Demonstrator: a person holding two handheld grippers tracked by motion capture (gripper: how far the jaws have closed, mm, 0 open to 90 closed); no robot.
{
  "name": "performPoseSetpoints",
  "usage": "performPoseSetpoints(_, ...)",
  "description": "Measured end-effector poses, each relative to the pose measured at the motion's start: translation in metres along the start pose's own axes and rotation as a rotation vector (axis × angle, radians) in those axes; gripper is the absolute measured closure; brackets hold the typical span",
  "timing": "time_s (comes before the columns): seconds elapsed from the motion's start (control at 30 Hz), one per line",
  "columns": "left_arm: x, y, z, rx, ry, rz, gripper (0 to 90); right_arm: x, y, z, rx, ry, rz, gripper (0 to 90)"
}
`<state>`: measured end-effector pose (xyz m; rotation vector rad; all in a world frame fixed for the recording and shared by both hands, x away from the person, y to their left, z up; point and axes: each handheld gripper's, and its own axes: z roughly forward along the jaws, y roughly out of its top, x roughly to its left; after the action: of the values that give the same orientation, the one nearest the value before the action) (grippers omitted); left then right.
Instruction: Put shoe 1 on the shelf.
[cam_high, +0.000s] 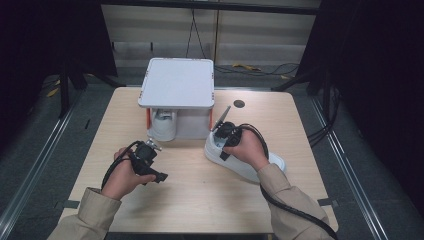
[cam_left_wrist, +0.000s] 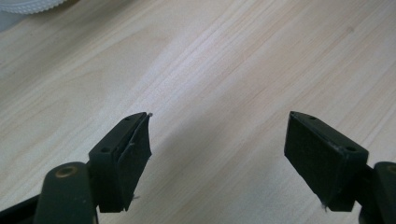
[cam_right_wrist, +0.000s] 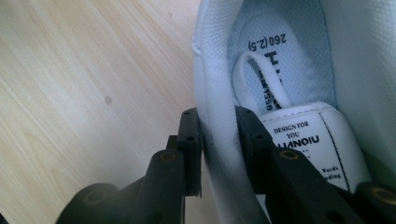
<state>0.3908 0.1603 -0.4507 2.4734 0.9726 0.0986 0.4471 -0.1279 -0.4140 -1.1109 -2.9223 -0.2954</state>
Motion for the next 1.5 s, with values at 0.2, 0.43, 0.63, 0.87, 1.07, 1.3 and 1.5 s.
performPoseSetpoints(0.2, 0.0, 0.0, 0.0, -0.003, -0.003, -0.001, 22.5, -0.003, -0.001, 0.0, -0.016, 0.011, 0.027, 69.0)
performPoseSetpoints(0.43, 0.0, 0.0, -0.001, 0.0, -0.004, -0.006, 22.2, -0.003, 0.004, 0.0, -0.042, 0.034, 0.094, 53.6)
performPoseSetpoints(0.63, 0.001, -0.001, 0.0, 0.006, -0.008, -0.005, 22.1, -0.002, 0.017, 0.0, -0.045, 0.036, 0.133, 43.1)
performPoseSetpoints(0.87, 0.003, -0.002, -0.003, -0.003, -0.007, -0.008, 22.2, 0.001, 0.041, -0.001, -0.085, 0.037, 0.177, 41.5)
performPoseSetpoints(1.07, 0.005, -0.004, -0.005, -0.006, -0.002, -0.015, 22.2, -0.001, 0.056, 0.013, -0.083, 0.024, 0.228, 47.5)
performPoseSetpoints(1.3, 0.007, -0.006, -0.008, -0.015, 0.005, -0.022, 22.3, -0.006, 0.051, 0.018, -0.106, 0.017, 0.264, 71.3)
performPoseSetpoints(1.5, 0.006, -0.005, -0.007, -0.009, 0.009, -0.02, 22.8, 0.002, 0.047, 0.01, -0.109, -0.013, 0.208, 75.4)
